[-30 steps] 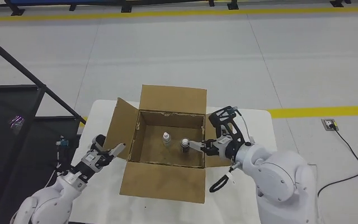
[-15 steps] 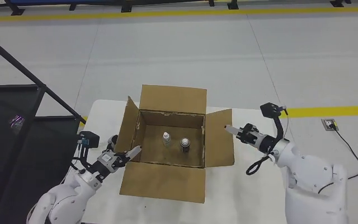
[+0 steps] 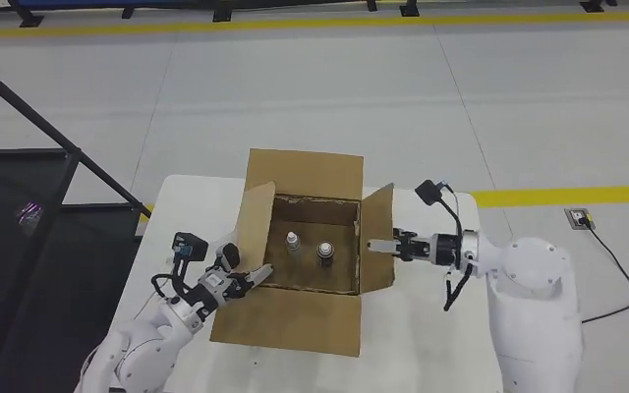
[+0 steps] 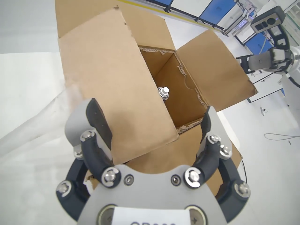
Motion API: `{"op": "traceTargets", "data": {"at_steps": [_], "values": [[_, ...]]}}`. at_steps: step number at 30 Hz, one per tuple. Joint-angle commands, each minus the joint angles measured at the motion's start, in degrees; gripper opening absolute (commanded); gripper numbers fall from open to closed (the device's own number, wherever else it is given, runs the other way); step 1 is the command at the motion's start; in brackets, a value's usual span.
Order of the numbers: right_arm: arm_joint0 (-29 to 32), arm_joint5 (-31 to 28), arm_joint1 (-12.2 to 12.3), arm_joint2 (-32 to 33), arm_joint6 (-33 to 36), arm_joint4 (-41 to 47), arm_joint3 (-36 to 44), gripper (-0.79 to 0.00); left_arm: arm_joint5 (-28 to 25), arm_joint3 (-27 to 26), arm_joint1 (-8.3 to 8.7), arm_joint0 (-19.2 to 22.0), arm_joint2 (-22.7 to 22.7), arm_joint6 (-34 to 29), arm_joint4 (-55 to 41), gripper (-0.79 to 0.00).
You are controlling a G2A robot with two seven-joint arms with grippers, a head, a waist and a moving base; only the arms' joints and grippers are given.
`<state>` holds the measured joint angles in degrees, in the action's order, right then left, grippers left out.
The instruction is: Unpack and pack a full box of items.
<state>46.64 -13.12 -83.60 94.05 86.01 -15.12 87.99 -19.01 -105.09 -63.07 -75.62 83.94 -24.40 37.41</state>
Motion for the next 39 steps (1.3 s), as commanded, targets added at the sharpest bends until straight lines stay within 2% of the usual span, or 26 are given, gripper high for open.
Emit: {"op": "traceTargets", "data": {"at_steps": [1, 4, 12, 22, 27, 31, 36, 39], "values": [[-0.5, -1.0, 0.1, -1.4, -0.2, 3.3, -0.3, 0.000, 0.4, 0.8, -0.06, 0.5, -0.6, 0.0, 0.1, 0.000], [-0.6, -3.1, 0.0, -5.2, -1.9, 4.9, -0.5, 0.000, 1.0, 2.1, -0.18, 1.4, -1.5, 0.0, 0.2, 0.000], [-1.6, -4.9, -0.1, -14.0, -10.3, 1.1, -4.0, 0.000, 2.1, 5.2, -0.47, 3.2, -3.4, 0.5, 0.4, 0.000], [-3.0, -4.6, 0.3, -19.7, -15.7, -4.1, -8.3, 0.000, 1.7, 3.9, -0.34, 2.5, -2.0, 1.4, -0.7, 0.000], [-3.6, -4.3, 0.6, -21.6, -17.4, -6.4, -9.3, 0.000, 1.5, 1.4, 0.05, 0.6, 1.9, 2.5, -1.6, 0.000], [-3.8, -3.3, 0.8, -23.3, -20.0, -9.2, -9.9, 0.000, 0.0, -1.0, 0.62, -2.8, 7.4, 2.3, -3.5, 0.000], [-4.4, -3.0, 0.9, -25.2, -22.2, -10.3, -11.3, 0.000, -7.0, -1.5, 1.61, -8.1, 15.1, -1.9, -7.6, 0.000], [-4.7, -3.1, 1.0, -25.7, -23.2, -10.4, -11.6, 0.000, -11.1, -0.9, 2.15, -11.1, 18.3, -5.6, -9.5, 0.000]]}}
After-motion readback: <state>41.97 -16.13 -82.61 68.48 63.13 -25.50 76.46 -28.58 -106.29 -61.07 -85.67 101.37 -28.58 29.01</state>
